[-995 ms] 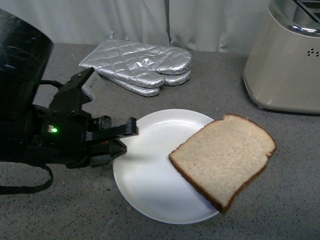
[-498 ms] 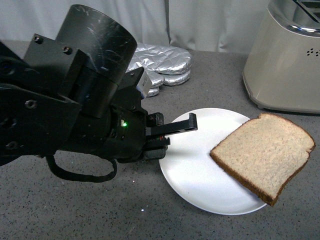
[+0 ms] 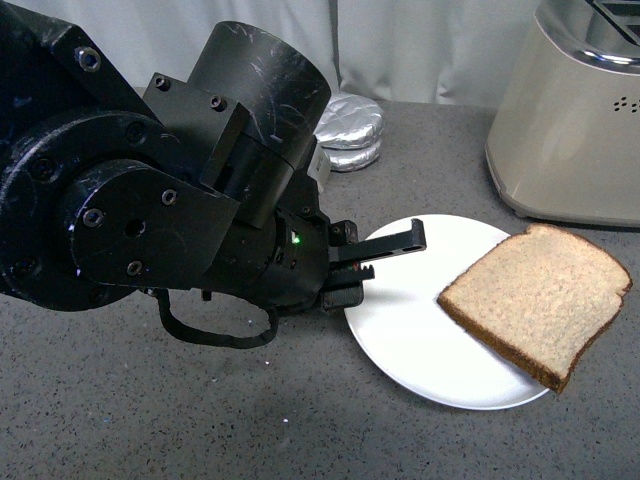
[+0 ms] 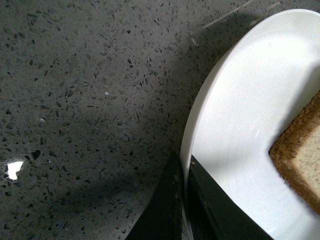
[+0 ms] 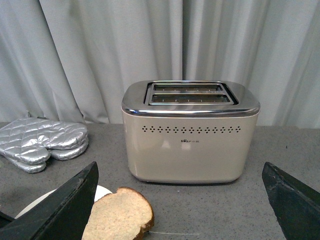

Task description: Put bread into toaster

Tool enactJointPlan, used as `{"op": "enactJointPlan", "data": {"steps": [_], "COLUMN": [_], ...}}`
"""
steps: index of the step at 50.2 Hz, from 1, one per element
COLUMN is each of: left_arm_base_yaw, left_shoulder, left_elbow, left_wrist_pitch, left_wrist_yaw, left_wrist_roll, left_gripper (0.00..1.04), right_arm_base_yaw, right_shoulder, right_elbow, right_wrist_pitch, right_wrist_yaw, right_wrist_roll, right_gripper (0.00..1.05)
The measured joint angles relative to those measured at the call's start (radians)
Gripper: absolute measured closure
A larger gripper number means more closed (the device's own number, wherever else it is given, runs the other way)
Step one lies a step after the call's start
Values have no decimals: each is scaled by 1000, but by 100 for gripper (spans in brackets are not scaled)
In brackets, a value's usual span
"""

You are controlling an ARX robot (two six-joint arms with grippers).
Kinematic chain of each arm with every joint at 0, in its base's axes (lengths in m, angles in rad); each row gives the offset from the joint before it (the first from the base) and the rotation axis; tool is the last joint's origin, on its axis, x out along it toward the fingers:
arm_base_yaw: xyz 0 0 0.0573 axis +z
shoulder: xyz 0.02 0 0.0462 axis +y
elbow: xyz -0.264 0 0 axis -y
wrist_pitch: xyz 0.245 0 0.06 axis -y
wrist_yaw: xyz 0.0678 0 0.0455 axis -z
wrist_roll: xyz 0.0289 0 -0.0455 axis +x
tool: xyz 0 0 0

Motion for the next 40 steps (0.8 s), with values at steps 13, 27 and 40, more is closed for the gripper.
{"op": "enactJointPlan", "data": {"steps": [13, 27, 40], "left_arm_base_yaw": [-19, -11, 86], "left_shoulder": [11, 7, -95], "left_elbow": [0, -22, -131], "left_wrist_pitch": [6, 16, 45], "left_wrist_yaw": [1, 2, 27], "left_wrist_roll": [-24, -28, -21], "left_gripper": [101, 54, 17], "right_arm_base_yaw": [0, 0, 0], "right_shoulder": [0, 0, 0], "right_elbow": [0, 0, 0], "right_wrist_pitch": [0, 0, 0], "right_wrist_yaw": [0, 0, 0], "right_wrist_roll": [0, 0, 0], "right_gripper": [9, 9, 9]}}
